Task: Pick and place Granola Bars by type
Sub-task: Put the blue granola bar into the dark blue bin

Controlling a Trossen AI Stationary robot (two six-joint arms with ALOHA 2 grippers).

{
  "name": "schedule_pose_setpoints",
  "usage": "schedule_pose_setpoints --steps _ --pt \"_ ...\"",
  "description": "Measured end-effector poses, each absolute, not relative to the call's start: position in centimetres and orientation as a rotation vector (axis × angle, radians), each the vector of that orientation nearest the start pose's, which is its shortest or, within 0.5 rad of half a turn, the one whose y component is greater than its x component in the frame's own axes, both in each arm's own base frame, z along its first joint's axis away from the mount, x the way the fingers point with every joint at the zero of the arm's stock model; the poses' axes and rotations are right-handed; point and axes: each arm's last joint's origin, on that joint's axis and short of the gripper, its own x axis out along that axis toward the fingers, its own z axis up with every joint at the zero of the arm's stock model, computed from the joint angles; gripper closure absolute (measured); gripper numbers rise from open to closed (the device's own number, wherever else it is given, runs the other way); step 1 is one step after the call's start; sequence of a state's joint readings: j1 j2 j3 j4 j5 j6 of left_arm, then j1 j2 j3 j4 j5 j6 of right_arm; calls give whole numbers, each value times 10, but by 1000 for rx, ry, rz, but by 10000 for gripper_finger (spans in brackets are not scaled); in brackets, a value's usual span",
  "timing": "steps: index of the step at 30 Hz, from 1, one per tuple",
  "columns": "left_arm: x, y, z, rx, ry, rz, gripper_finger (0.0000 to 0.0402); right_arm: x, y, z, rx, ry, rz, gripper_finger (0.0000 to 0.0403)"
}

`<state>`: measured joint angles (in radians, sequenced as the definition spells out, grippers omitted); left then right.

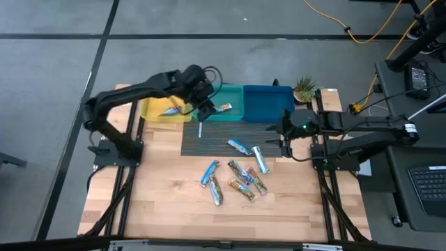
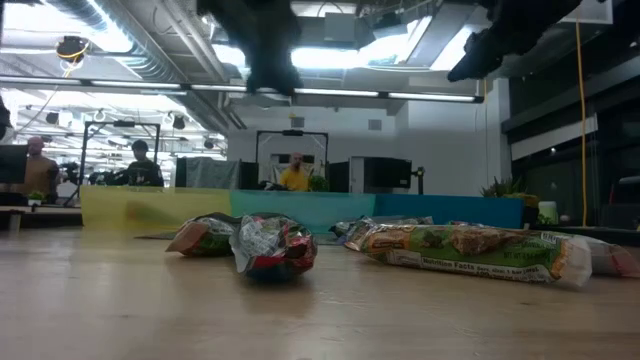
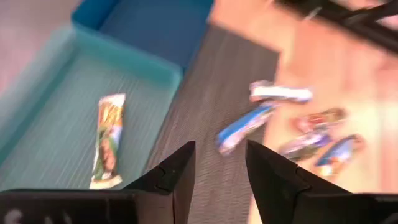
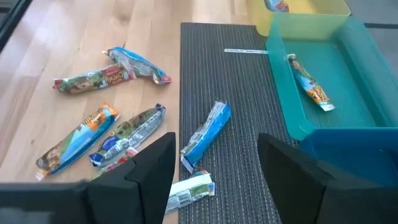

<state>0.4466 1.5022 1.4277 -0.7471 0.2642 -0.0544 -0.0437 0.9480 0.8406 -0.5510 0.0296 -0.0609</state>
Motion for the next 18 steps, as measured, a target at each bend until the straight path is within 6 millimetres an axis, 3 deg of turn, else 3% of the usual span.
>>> schedule_pose_setpoints --steps 9,13,18 --pt "220 58 421 -222 464 64 272 209 -12 287 40 683 -121 173" --pt "190 37 441 -184 368 83 276 223 -13 298 44 688 -123 160" --pt "162 22 455 -134 279 157 280 244 -17 302 34 778 -174 111"
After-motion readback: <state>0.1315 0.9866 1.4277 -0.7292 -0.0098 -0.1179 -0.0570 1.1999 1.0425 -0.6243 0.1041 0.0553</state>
